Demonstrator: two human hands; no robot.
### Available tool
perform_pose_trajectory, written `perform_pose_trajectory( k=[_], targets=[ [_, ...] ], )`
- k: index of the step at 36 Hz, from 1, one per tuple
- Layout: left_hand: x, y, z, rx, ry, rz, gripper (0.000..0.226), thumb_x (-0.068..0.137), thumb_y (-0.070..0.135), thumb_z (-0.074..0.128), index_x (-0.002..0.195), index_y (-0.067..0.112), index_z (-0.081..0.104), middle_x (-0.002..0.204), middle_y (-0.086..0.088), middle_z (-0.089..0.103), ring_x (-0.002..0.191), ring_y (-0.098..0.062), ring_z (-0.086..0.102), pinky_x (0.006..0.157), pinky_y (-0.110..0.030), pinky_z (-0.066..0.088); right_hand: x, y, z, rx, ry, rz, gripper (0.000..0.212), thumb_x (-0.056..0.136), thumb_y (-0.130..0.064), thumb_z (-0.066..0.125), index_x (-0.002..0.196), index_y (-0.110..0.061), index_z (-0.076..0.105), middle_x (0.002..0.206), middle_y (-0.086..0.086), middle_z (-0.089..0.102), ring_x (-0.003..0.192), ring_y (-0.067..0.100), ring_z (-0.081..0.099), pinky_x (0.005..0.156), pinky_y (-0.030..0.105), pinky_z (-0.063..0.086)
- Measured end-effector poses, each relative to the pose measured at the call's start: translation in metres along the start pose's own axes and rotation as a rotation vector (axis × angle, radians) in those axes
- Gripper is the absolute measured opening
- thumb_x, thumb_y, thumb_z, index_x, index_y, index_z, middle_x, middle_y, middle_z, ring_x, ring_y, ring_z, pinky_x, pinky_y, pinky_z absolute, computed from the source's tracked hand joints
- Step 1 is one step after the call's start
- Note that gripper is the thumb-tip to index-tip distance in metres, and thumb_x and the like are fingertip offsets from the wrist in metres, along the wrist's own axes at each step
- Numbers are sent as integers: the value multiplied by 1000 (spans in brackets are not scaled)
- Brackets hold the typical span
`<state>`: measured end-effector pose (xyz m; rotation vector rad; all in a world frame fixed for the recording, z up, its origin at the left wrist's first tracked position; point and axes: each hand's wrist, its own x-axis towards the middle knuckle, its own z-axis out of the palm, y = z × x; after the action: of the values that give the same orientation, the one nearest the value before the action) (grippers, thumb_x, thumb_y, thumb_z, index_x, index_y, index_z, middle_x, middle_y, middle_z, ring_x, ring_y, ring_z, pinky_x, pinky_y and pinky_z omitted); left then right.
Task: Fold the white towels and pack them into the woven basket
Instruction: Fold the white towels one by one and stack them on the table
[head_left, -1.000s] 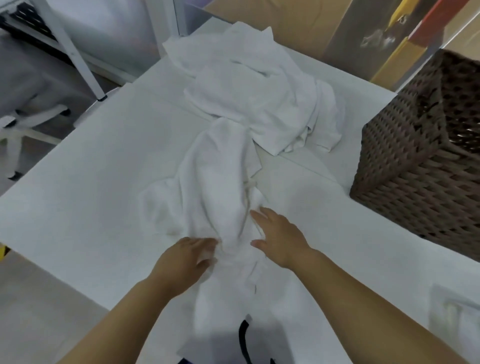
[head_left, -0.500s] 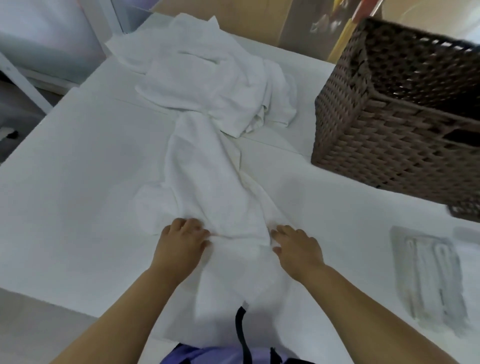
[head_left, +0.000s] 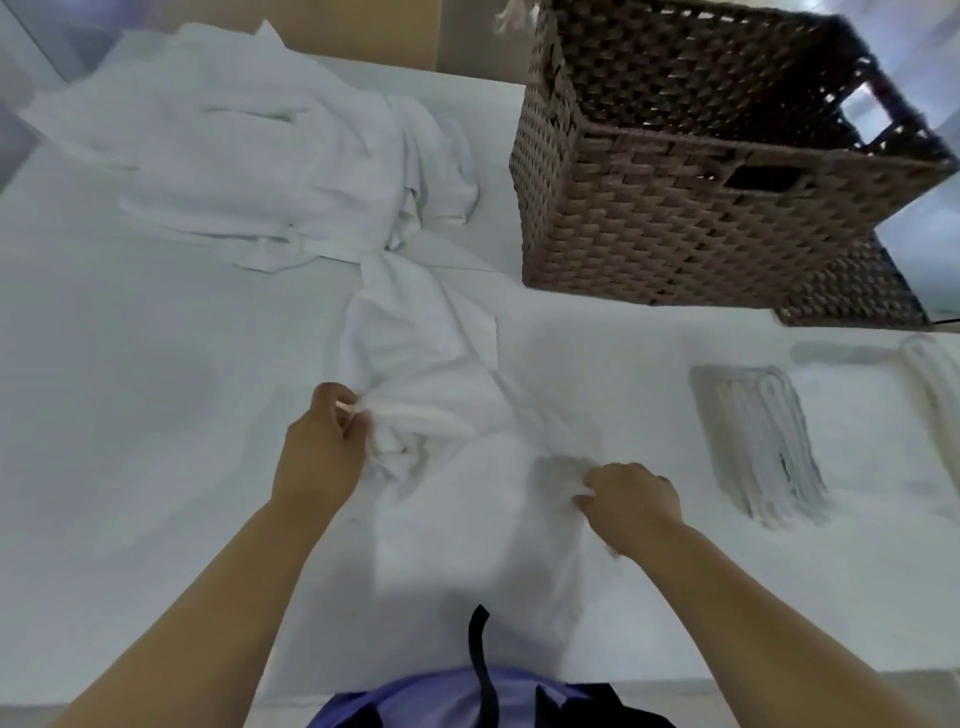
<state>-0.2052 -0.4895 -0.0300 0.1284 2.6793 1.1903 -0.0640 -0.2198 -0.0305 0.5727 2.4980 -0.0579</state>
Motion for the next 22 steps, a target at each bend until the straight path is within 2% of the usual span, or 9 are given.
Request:
perform_pose_trajectory(
  k=[4,7,9,12,14,16,19,20,22],
  targets=[
    [2,-1,-13,-1,6,20,22,94,13,46,79,28,46,76,5,58,60,-24,60,54,-36,49,7,-24,-13,102,66,-86,45,95,-46,45,136,-27,44,129,-5,54,119,19,50,92,35,41],
    [3,-2,-23,-74,-19,-49,40,89,0,41,71,31,59,89,8,64,79,-20,62,70,-34,53,11,-44,-18,159,-30,-220,58,95,-46,46,146,-27,29,149,-8,34,132,18,38,103,36,37],
    [5,-2,-34,-152,46,-120,42,90,-2,39,80,27,67,103,3,67,95,-20,61,85,-36,51,12,-53,-18,109,-120,-277,62,95,-46,46,149,-26,22,156,-10,20,137,18,32,107,37,35],
    [8,-5,-57,-269,222,-240,40,90,-3,39,104,18,70,118,-3,63,110,-23,58,100,-38,45,14,-60,-17,18,-188,-272,64,96,-46,45,150,-24,19,159,-11,9,140,20,27,108,40,34],
    [10,-11,-72,-300,326,-299,38,91,0,42,117,15,65,125,-4,59,115,-22,55,103,-34,41,15,-64,-18,-2,-190,-250,63,96,-47,44,150,-23,22,159,-10,11,139,20,30,107,39,35],
    [12,-18,-83,-232,373,-326,40,92,7,50,131,14,53,132,-7,52,118,-23,52,102,-26,35,17,-67,-21,-35,-180,-233,60,95,-49,43,147,-23,28,155,-8,24,135,19,37,102,36,39],
    [6,-29,-89,-102,363,-331,64,89,17,60,146,11,31,145,-12,34,130,-25,38,101,-20,25,21,-74,-28,-92,-123,-220,52,94,-52,42,138,-24,40,135,-5,50,118,19,52,82,32,43],
    [2,-31,-89,-58,354,-338,70,88,20,62,147,11,26,149,-11,27,135,-26,31,103,-22,23,22,-77,-30,-99,-88,-221,51,94,-53,41,137,-25,41,130,-5,53,114,20,55,77,31,42],
    [-8,-36,-83,112,322,-377,77,85,29,66,148,16,24,153,-9,15,138,-34,18,109,-38,24,24,-82,-35,-61,14,-225,49,95,-51,40,137,-25,42,128,-3,55,114,21,55,78,31,42]
  ],
)
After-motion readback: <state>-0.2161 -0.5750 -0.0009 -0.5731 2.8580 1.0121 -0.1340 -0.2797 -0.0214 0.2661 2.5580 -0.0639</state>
